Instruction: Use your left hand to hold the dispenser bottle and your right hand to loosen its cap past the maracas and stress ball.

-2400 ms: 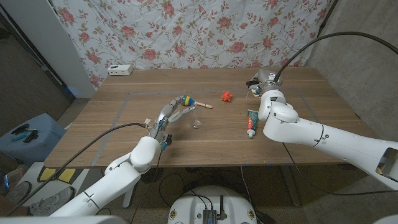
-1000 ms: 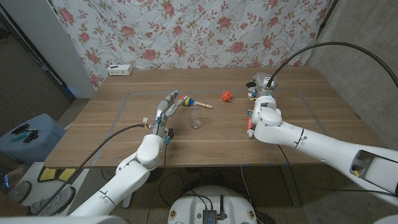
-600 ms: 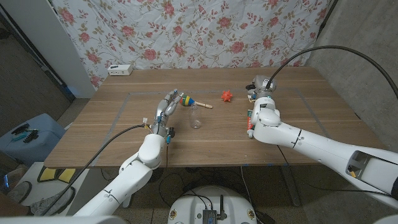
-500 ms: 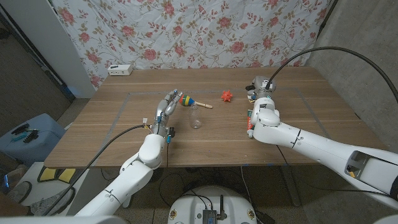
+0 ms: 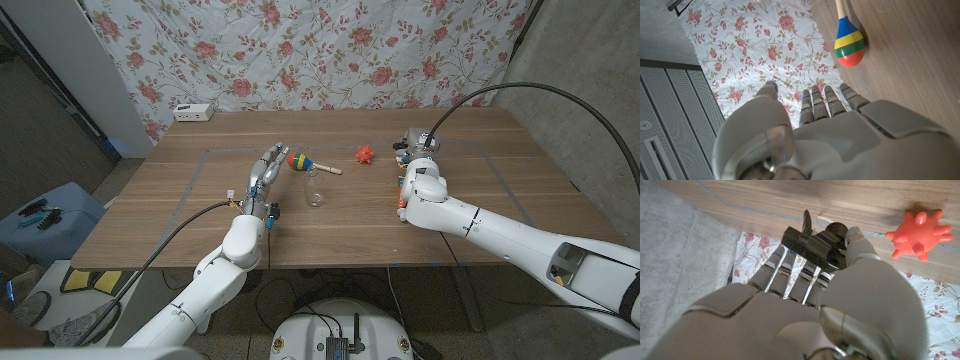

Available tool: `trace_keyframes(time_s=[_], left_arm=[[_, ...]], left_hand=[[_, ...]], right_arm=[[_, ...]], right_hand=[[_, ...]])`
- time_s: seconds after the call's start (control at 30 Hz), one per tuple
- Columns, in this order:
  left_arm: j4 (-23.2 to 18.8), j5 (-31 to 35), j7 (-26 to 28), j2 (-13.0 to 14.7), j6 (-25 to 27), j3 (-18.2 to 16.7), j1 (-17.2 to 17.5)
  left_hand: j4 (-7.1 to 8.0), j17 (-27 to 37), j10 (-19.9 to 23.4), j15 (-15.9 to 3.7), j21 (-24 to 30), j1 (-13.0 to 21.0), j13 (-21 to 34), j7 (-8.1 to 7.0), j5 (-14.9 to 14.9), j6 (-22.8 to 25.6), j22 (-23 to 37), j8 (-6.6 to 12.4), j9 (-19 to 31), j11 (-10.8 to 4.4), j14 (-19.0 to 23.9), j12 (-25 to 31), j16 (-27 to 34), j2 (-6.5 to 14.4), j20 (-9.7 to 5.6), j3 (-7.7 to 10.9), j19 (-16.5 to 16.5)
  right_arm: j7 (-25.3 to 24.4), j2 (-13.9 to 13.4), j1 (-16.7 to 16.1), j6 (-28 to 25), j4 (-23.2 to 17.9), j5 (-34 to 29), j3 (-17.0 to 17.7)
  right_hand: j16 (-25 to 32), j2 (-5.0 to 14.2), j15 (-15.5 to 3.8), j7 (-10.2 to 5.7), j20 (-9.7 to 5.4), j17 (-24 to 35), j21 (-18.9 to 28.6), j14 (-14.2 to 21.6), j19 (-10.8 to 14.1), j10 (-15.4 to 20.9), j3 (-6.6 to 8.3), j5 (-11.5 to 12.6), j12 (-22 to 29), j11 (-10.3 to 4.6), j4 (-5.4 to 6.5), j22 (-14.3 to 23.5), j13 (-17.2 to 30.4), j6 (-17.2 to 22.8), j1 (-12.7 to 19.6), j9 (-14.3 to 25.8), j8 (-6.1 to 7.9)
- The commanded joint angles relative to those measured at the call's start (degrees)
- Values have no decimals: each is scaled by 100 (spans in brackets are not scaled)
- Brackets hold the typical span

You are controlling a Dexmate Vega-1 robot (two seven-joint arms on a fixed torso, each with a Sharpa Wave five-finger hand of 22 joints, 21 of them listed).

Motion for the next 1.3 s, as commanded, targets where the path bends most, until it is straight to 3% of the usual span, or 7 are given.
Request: trace_keyframes(time_s=[0.03, 0.3, 0.53, 0.8, 0.9, 1.1, 1.3], left_arm=[[26, -95, 10, -15, -34, -73, 31], [-5, -184, 4, 4, -45, -127, 112], [4, -245, -20, 15, -39, -145, 132], [32, -320, -62, 35, -49, -174, 142], [61, -346, -98, 41, -70, -176, 126], [86, -404, -139, 56, -43, -184, 103], [158, -440, -207, 73, -114, -194, 73]], left_hand=[[-16, 19, 31, 36, 35, 25, 5, 56, -33, 26, 11, -16, 9, 37, 0, -9, -6, 51, 31, 60, 15], [-23, 19, 32, 43, 37, 27, 6, 59, -59, 21, 11, -19, 10, 47, 0, -11, -7, 67, 31, 83, 26], [-30, 19, 28, 58, 38, 27, 6, 69, -86, 15, 11, -21, 10, 55, 2, -14, -6, 79, 38, 107, 39], [-33, 20, 19, 68, 38, 25, 6, 72, -109, 8, 12, -24, 10, 64, -4, -19, -8, 96, 45, 134, 46], [-34, 21, 18, 73, 40, 25, 6, 69, -116, 2, 12, -26, 11, 65, -4, -19, -7, 103, 46, 144, 52], [-36, 22, 22, 78, 40, 22, 6, 75, -131, -3, 13, -27, 11, 79, -10, -18, -9, 114, 50, 166, 60], [-37, 22, 22, 77, 40, 21, 7, 84, -143, -17, 13, -32, 11, 80, -19, -19, -11, 124, 49, 189, 66]], right_arm=[[-32, 174, -99, 130, 206, 194, 137], [-69, 203, -160, 191, 203, 315, 206], [19, 176, -152, 177, 145, 412, 189], [130, 150, -186, 134, 30, 645, 296], [177, 125, -198, 163, -9, 759, 344], [120, 77, -365, 398, -116, 1072, 627], [-68, 20, -609, 778, -203, 1356, 958]], right_hand=[[-21, -17, -883, 10, 33, 10, 9, -41, 1, -52, 9, 53, -11, -2, 46, 6, 21, -82, -58, 4, -40], [-32, -107, -861, 12, 42, 6, 8, -102, -11, -149, -13, 52, -5, 26, 77, 6, 17, -198, -217, 7, -54], [-59, -275, -795, 75, 100, 6, 2, -308, -62, -499, -60, 70, -47, 124, 106, 8, 0, -551, -461, 15, -107], [-80, -426, -603, 261, 211, 17, -7, -838, -212, -1361, -213, 108, -121, 300, 188, 12, -28, -1327, -860, 32, -174], [-71, -479, -471, 357, 247, 13, -6, -1125, -297, -1935, -303, 139, -149, 395, 222, 13, -60, -1789, -1053, 33, -192], [-87, -577, -263, 485, 279, 7, -9, -1539, -419, -2535, -473, 207, -147, 529, 313, 15, -118, -2375, -1406, 24, -211], [-104, -597, -130, 553, 190, 0, -13, -1940, -517, -2961, -635, 271, -142, 592, 416, 14, -185, -2846, -1727, 2, -212]])
